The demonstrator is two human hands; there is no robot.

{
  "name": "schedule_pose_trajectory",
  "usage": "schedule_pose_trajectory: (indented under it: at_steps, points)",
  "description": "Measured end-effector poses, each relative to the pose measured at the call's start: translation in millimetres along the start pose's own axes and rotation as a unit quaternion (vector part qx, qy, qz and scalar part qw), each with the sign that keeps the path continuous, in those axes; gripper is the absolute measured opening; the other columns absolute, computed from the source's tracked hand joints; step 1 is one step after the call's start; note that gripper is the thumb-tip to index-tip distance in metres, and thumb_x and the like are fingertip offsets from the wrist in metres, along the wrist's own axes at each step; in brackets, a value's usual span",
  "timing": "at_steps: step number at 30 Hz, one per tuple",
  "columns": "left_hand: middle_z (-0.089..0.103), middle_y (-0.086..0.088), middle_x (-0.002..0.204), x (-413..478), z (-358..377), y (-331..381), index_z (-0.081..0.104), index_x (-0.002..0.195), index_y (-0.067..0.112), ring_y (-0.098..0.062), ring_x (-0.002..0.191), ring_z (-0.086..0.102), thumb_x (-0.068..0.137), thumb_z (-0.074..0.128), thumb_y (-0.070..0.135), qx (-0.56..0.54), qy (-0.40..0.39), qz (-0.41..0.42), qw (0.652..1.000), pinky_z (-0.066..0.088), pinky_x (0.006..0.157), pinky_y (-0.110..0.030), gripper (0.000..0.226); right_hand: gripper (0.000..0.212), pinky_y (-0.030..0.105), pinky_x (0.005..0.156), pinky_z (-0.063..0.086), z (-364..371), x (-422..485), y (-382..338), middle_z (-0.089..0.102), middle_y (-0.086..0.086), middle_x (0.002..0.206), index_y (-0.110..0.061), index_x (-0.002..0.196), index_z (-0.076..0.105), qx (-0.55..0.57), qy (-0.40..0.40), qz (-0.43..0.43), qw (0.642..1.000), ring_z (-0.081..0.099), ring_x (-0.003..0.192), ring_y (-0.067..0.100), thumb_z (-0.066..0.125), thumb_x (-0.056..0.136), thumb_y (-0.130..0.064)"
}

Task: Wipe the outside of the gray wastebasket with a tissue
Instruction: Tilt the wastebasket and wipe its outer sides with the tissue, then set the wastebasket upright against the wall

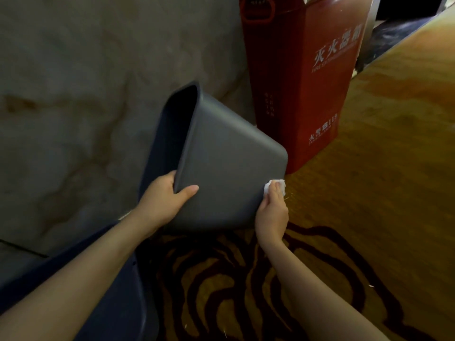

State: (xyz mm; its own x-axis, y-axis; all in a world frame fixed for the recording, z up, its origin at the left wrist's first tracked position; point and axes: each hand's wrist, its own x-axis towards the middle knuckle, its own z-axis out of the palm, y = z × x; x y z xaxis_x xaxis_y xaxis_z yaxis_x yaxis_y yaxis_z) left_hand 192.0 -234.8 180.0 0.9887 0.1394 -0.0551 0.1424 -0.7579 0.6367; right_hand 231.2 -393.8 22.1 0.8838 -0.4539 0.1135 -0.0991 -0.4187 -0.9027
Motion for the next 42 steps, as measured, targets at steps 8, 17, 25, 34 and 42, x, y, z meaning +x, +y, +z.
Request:
schedule_pose_trajectory:
  at_steps: [8, 17, 25, 34, 42]
  points:
    - [0.063, 0.0, 0.101, 19, -14, 19, 0.06, 0.109, 0.013, -0.016, 0.086, 0.056, 0.085, 0.057, 0.027, 0.16, -0.005, 0.056, 0.986, 0.043, 0.073, -0.029, 0.028, 0.027, 0.025, 0.087, 0.051, -17, -20, -37, 0.07, 0.001, 0.11, -0.014, 0.117, 0.061, 0.011, -0.04, -0.008, 0.999, 0.063, 0.097, 0.01, 0.055, 0.091, -0.011]
    - [0.062, 0.007, 0.087, -10, -27, -7, 0.06, 0.102, 0.026, -0.015, 0.082, 0.061, 0.086, 0.053, 0.032, 0.284, -0.05, 0.057, 0.956, 0.052, 0.073, -0.033, 0.018, 0.026, 0.031, 0.083, 0.056, -61, -36, -104, 0.068, 0.0, 0.104, -0.014, 0.112, 0.061, 0.085, -0.039, -0.2, 0.975, 0.063, 0.096, 0.007, 0.055, 0.088, -0.007]
    - [0.057, 0.008, 0.079, -22, -25, -22, 0.057, 0.098, 0.025, -0.015, 0.074, 0.056, 0.086, 0.051, 0.033, 0.299, 0.002, 0.054, 0.953, 0.043, 0.062, -0.031, 0.016, 0.02, 0.017, 0.079, 0.05, -80, -37, -134, 0.068, 0.0, 0.098, -0.013, 0.104, 0.064, 0.081, -0.017, -0.259, 0.962, 0.06, 0.09, 0.004, 0.057, 0.087, -0.005]
    - [0.05, 0.009, 0.073, -34, -25, -29, 0.052, 0.096, 0.024, -0.01, 0.068, 0.053, 0.087, 0.049, 0.035, 0.286, -0.04, 0.026, 0.957, 0.042, 0.057, -0.027, 0.014, 0.019, 0.015, 0.072, 0.04, -31, -3, -202, 0.06, 0.005, 0.104, -0.013, 0.099, 0.068, -0.014, -0.236, -0.385, 0.892, 0.053, 0.09, 0.011, 0.053, 0.09, -0.008]
    - [0.063, 0.013, 0.082, -43, -68, -44, 0.063, 0.088, 0.032, -0.005, 0.079, 0.062, 0.075, 0.05, 0.062, 0.126, -0.119, 0.017, 0.985, 0.051, 0.069, -0.025, 0.036, 0.015, 0.028, 0.075, 0.048, 31, 16, -212, 0.07, 0.001, 0.098, -0.019, 0.098, 0.069, -0.234, -0.47, -0.411, 0.745, 0.062, 0.088, 0.013, 0.059, 0.088, -0.015]
